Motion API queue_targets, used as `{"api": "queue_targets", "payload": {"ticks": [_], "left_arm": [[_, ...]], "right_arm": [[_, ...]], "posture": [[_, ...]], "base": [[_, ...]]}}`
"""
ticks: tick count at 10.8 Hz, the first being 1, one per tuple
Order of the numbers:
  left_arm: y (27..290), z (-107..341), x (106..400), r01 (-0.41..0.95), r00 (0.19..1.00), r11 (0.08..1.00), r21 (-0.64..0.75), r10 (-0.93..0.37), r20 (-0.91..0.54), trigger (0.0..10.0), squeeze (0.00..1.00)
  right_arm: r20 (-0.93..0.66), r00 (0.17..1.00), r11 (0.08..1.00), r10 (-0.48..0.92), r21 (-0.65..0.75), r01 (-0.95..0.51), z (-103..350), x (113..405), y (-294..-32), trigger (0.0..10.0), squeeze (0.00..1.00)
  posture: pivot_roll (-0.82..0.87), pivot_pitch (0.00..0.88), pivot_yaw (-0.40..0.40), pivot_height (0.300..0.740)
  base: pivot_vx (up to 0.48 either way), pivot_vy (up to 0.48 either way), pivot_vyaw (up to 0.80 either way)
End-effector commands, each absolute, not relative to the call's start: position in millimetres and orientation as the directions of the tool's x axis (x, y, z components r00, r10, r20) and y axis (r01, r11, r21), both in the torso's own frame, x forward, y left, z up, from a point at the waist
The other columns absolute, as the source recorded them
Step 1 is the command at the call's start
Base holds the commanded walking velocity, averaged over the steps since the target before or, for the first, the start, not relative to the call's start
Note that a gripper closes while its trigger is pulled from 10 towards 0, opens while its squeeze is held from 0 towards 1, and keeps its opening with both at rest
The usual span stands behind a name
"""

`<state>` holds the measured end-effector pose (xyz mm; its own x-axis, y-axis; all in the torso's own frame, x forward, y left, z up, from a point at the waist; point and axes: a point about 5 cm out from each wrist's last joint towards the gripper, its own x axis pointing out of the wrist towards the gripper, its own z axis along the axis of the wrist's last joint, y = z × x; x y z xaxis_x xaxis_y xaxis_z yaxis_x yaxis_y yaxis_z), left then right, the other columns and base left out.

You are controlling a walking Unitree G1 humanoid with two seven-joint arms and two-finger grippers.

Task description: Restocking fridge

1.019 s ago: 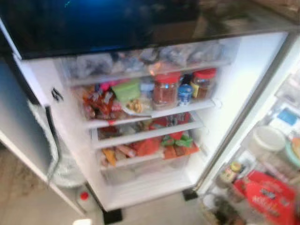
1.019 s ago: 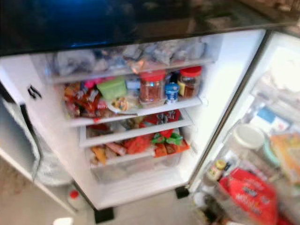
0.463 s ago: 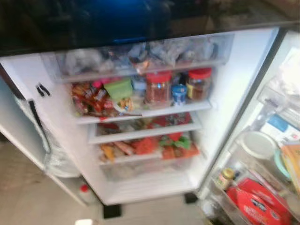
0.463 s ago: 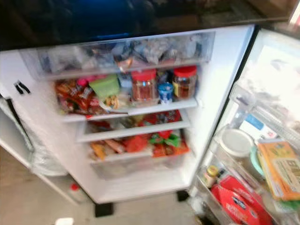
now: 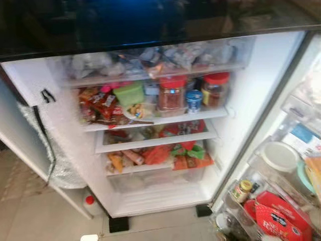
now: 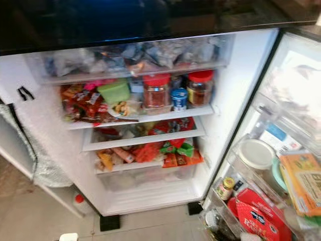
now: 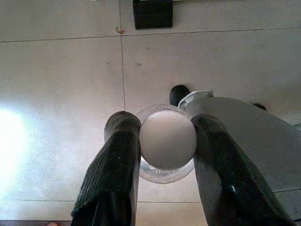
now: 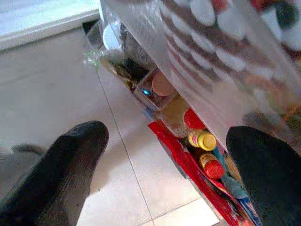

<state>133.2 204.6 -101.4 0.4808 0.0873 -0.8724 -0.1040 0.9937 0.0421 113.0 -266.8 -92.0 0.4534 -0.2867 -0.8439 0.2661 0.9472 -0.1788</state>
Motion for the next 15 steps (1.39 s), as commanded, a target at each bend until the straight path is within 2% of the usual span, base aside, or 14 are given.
{"api": "queue_targets", "payload": {"ticks": [1,3,9,15], "left_arm": [[206,-103,128,-0.102,0.464,0.994,0.046,0.089,-0.881,10.0,0.00],[206,-103,128,-0.097,0.464,0.994,0.046,0.086,-0.881,10.0,0.00],[206,-103,128,-0.095,0.464,0.994,0.046,0.085,-0.882,10.0,0.00],[206,-103,128,-0.090,0.465,0.995,0.045,0.082,-0.881,10.0,0.00]], "right_arm": [[-0.824,0.484,0.948,-0.294,-0.185,0.260,-89,120,-267,10.0,0.00],[-0.810,0.507,0.949,-0.294,-0.184,0.257,-87,124,-267,10.0,0.00],[-0.794,0.523,0.944,-0.309,-0.192,0.267,-84,128,-273,10.0,0.00],[-0.792,0.532,0.948,-0.300,-0.184,0.261,-84,131,-270,10.0,0.00]], "posture": [[-0.15,0.000,0.019,0.740],[-0.15,0.000,0.019,0.740],[-0.15,0.000,0.019,0.740],[-0.14,0.000,0.018,0.740]], "base": [[0.000,0.000,0.00],[0.000,0.000,0.42],[0.000,0.000,0.00],[0.000,-0.336,0.00]]}}
